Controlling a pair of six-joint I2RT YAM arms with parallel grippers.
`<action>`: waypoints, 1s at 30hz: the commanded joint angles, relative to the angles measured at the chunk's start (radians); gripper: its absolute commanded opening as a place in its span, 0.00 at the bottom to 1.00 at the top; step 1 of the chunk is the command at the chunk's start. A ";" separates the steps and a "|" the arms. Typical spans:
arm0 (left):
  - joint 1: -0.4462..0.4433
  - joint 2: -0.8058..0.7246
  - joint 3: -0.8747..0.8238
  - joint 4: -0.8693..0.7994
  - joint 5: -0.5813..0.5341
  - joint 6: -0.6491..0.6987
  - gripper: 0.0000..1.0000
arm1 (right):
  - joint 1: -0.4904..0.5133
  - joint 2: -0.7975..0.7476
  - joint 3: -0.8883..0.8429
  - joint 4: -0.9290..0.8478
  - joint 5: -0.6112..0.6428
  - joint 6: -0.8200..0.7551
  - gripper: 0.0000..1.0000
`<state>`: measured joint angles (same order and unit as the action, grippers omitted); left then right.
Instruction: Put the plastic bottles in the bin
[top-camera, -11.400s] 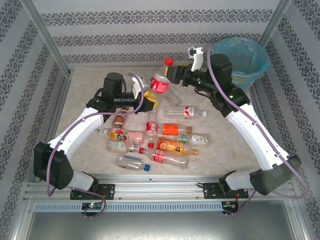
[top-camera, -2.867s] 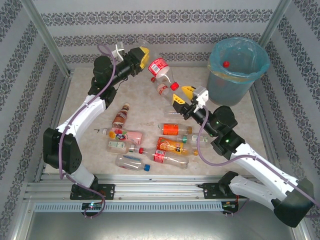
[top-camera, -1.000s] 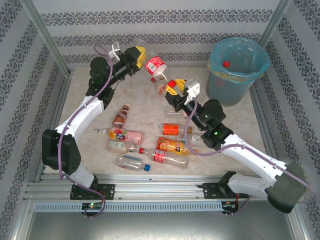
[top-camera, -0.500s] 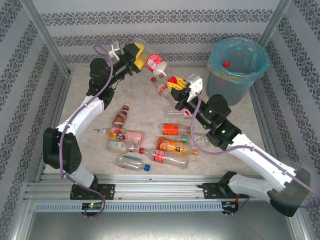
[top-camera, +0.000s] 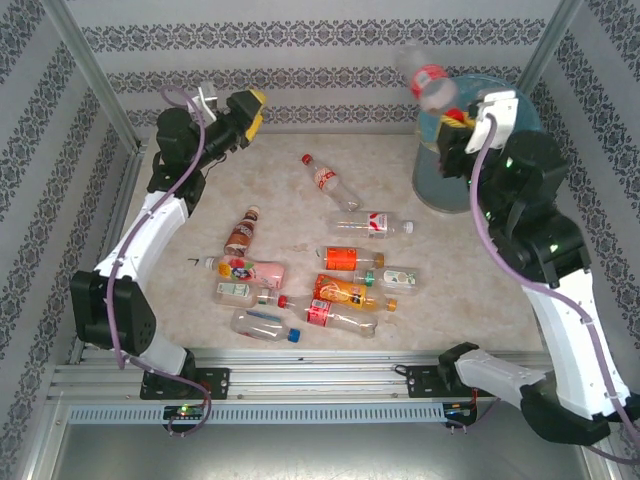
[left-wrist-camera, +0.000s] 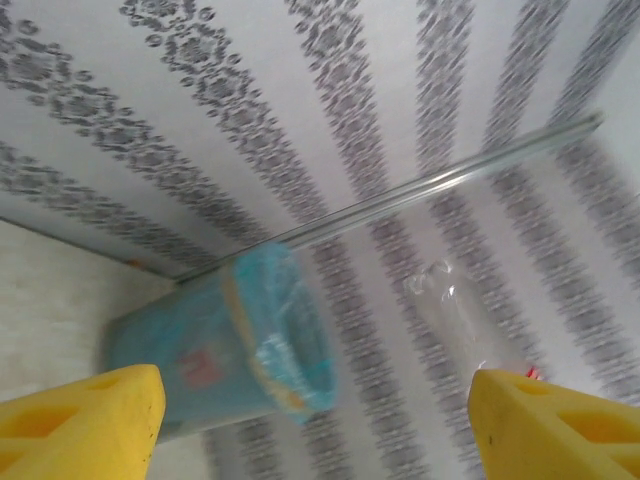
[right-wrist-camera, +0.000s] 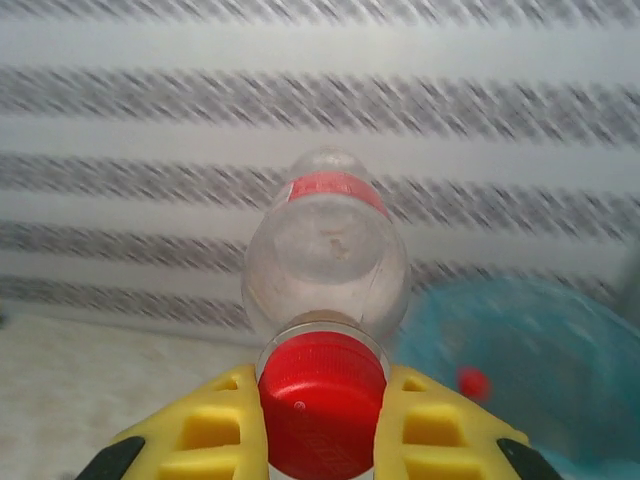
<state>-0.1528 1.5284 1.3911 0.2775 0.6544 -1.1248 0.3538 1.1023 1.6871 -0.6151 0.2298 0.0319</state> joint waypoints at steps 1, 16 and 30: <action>-0.072 -0.043 0.145 -0.404 -0.065 0.459 0.79 | -0.113 0.093 0.121 -0.338 0.047 0.066 0.00; -0.288 0.082 0.340 -0.742 -0.112 0.807 0.78 | -0.321 0.607 0.671 -0.854 0.114 0.127 0.00; -0.297 0.100 0.324 -0.741 -0.086 0.794 0.78 | -0.388 0.875 0.812 -0.872 0.012 0.137 0.00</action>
<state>-0.4385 1.6299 1.7210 -0.4580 0.5491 -0.3470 -0.0227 1.9415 2.4470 -1.4406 0.2672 0.1612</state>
